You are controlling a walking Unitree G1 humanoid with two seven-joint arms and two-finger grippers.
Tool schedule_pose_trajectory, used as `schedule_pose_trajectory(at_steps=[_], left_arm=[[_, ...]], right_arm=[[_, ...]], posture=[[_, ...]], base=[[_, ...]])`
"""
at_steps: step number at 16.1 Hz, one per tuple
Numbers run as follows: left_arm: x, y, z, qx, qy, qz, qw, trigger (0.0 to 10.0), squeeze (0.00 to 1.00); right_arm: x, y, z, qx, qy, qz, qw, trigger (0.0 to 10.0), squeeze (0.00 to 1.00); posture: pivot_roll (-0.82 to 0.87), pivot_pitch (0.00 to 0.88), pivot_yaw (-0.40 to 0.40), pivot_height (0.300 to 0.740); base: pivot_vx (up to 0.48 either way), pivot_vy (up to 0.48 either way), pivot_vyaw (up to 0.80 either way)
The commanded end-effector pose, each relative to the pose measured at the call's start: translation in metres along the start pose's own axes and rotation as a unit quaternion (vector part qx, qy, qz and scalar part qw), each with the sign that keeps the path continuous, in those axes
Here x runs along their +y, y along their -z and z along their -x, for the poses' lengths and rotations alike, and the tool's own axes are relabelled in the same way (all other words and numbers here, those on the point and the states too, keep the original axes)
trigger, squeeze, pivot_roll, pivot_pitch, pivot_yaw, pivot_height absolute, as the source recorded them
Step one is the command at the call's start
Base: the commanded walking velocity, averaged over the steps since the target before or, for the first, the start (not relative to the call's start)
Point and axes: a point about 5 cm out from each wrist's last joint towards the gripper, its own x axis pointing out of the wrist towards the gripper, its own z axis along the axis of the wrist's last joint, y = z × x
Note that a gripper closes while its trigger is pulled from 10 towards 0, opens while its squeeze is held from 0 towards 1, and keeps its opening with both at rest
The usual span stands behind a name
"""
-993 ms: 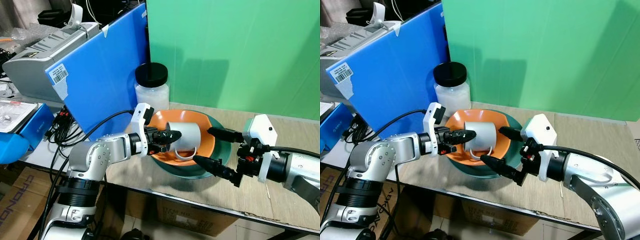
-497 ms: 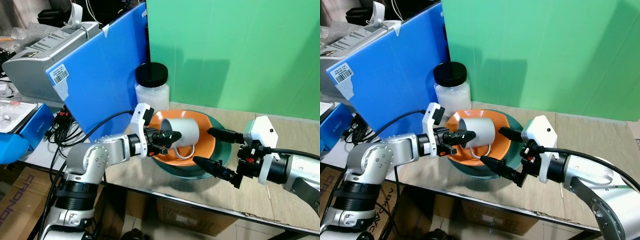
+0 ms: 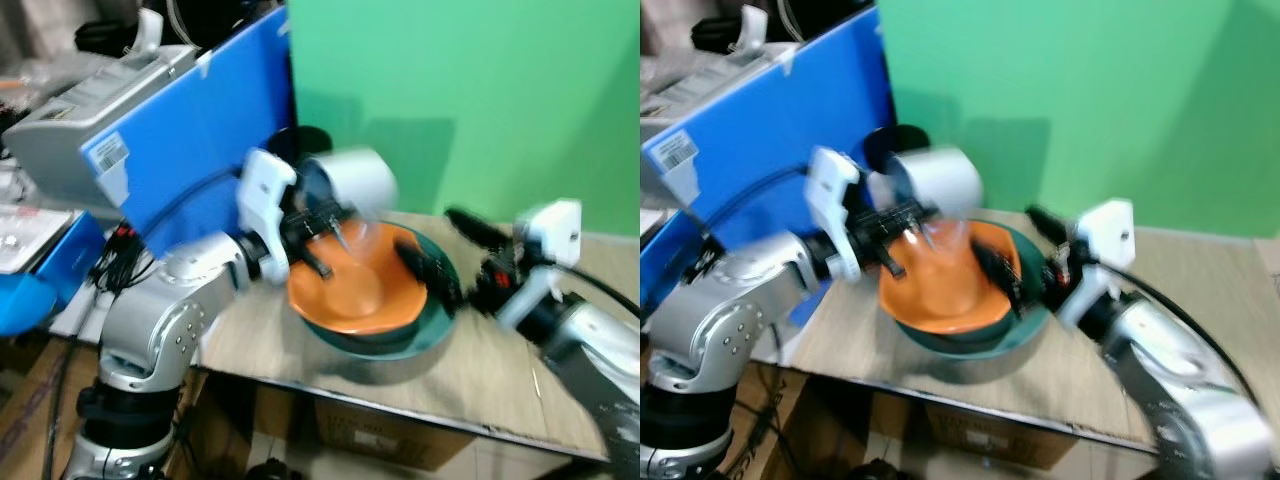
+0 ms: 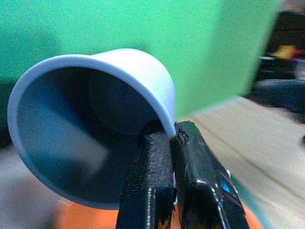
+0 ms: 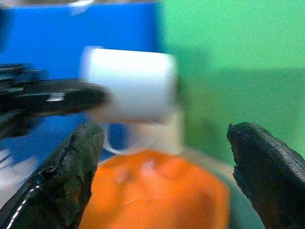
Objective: Setting the table
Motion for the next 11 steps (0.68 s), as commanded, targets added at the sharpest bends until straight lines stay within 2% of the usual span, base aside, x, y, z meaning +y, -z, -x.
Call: schedule_pose_trajectory(at_steps=[1,2,4,7,9,11], left_arm=[[0.006,-0.005,0.003,-0.013,-0.038,-0.025,0.999,7.0,0.00],[0.012,-0.007,0.007,-0.013,-0.100,-0.078,0.992,10.0,0.00],[0.012,-0.015,0.009,-0.038,-0.146,-0.125,0.981,10.0,0.00],[0.013,-0.012,0.008,-0.074,-0.174,-0.103,0.977,10.0,0.00],[0.008,-0.005,0.008,-0.085,-0.183,-0.076,0.976,10.0,0.00],[0.007,-0.006,0.011,-0.090,-0.186,-0.085,0.975,10.0,0.00]], right_arm=[[-0.003,-0.003,0.001,-0.005,0.031,0.011,0.999,10.0,0.00],[-0.012,-0.002,-0.005,-0.012,0.115,0.023,0.993,10.0,0.00],[-0.015,-0.005,-0.009,-0.026,0.172,0.025,0.984,10.0,0.00],[-0.008,-0.005,-0.013,-0.022,0.168,0.054,0.984,10.0,0.00],[-0.010,-0.004,-0.013,-0.027,0.192,0.054,0.980,10.0,0.00],[-0.010,-0.001,-0.015,-0.016,0.188,0.038,0.981,10.0,0.00]], posture=[[0.02,0.000,0.090,0.740],[0.03,0.000,0.087,0.740],[0.03,0.000,0.083,0.740],[0.02,0.000,0.086,0.740],[0.02,0.000,0.075,0.740],[0.02,0.000,0.075,0.740]], base=[[0.000,0.000,-0.76],[0.000,0.000,-0.76],[0.000,0.000,-0.76],[0.000,0.000,-0.76],[0.000,0.000,-0.77],[0.000,0.000,-0.77]])
